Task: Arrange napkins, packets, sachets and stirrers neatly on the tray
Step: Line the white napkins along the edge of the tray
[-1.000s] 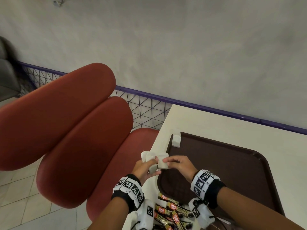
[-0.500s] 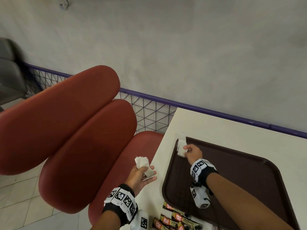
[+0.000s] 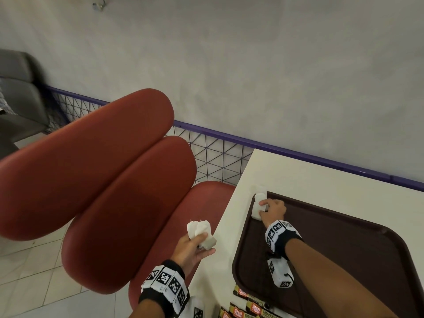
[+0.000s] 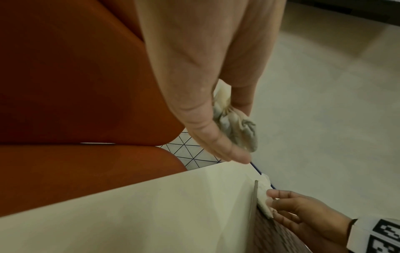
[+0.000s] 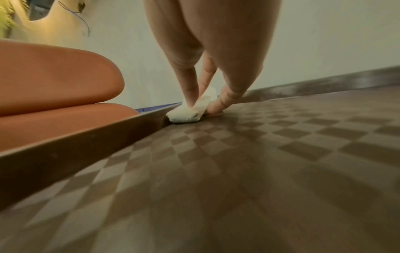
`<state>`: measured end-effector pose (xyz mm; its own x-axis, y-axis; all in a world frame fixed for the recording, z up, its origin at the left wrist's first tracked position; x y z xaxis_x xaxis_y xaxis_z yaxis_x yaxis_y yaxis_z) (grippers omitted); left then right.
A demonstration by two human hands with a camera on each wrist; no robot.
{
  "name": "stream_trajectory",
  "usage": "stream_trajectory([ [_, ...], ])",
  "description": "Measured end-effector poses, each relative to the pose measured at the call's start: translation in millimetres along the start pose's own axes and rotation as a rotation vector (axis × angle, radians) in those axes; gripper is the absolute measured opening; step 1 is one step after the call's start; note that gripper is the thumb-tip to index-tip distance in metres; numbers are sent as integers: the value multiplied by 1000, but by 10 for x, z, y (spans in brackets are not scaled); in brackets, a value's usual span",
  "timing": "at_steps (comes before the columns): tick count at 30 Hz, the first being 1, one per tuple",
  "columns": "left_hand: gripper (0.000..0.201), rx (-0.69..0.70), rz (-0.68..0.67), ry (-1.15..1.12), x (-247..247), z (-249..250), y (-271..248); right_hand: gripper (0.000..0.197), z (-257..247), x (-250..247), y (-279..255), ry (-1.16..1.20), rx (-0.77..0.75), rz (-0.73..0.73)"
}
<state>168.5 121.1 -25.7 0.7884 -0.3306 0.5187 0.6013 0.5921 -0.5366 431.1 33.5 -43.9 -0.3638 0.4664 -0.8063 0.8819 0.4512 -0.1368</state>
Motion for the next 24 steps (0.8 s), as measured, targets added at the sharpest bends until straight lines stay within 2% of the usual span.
stream_trajectory([
  [2,26,5,1,7,3,6,-3,25,-9,-22,41,17,19,-5],
  [6,21,4,1,19,1,15,-17,28,6,67,113,7,48,-105],
  [17,30,12,1,36,-2,8,-31,36,4,52,106,91,62,-36],
  [24,29,24,2,34,-8,7,-53,39,56,60,103,162,108,-91],
])
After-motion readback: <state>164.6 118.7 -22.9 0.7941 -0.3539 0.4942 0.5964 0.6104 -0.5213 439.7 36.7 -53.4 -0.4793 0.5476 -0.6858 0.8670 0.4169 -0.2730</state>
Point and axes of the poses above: each hand's wrist, its own y-axis towards the middle knuckle, its own x-axis out of the palm, z = x × y, the point moved 6 cm from there along y, towards the middle knuckle, and after that the axes turned 11 degrees about -y, right-handed, at the moved point
